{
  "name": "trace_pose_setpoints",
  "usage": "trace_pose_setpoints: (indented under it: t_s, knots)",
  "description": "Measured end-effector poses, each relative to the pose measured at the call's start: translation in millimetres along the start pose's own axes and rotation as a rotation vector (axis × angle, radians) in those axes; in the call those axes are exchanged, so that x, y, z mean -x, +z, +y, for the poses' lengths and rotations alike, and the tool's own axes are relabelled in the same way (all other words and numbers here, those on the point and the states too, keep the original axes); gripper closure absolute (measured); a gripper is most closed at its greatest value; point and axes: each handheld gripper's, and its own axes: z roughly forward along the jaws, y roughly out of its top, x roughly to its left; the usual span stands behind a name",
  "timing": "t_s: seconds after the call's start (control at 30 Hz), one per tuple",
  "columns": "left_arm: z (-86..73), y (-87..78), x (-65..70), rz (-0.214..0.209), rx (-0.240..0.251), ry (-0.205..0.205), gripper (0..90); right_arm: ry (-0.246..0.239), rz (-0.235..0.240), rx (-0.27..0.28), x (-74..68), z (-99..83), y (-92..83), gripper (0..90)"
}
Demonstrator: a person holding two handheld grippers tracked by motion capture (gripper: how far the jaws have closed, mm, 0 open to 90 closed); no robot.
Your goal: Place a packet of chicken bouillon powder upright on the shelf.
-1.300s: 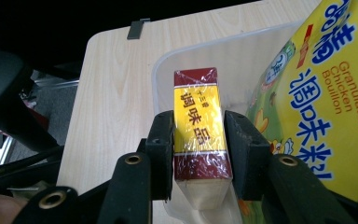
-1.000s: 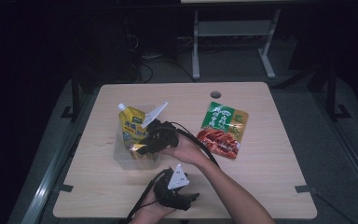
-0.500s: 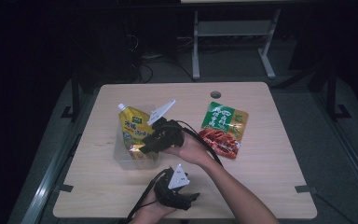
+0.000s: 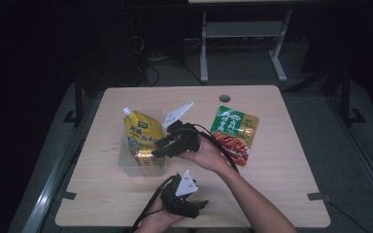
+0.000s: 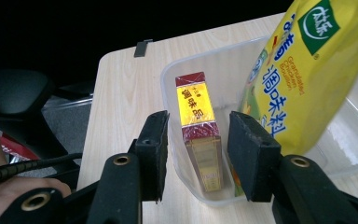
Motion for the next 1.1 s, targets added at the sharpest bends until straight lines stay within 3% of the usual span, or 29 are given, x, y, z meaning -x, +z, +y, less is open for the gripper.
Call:
trace_pose_setpoints:
  t_s: [0.6, 0.77, 1.1]
  knots:
    - [0.4, 0.0, -2.3, 0.005, -0.008, 0.022, 25.8, 0.025, -0.025, 0.017, 4.5, -10.1, -20.3, 54.9]
    - [-0.1, -0.1, -1.9, 0.003, -0.003, 0.001, 25.8, 0.031, -0.034, 0.021, 5.9, -13.2, -27.6, 53.5]
    - [1.0, 0.9, -3.9, -0.004, -0.001, 0.0, 24.9, 0.091, -0.058, 0.037, 11.1, -25.1, -50.1, 49.9]
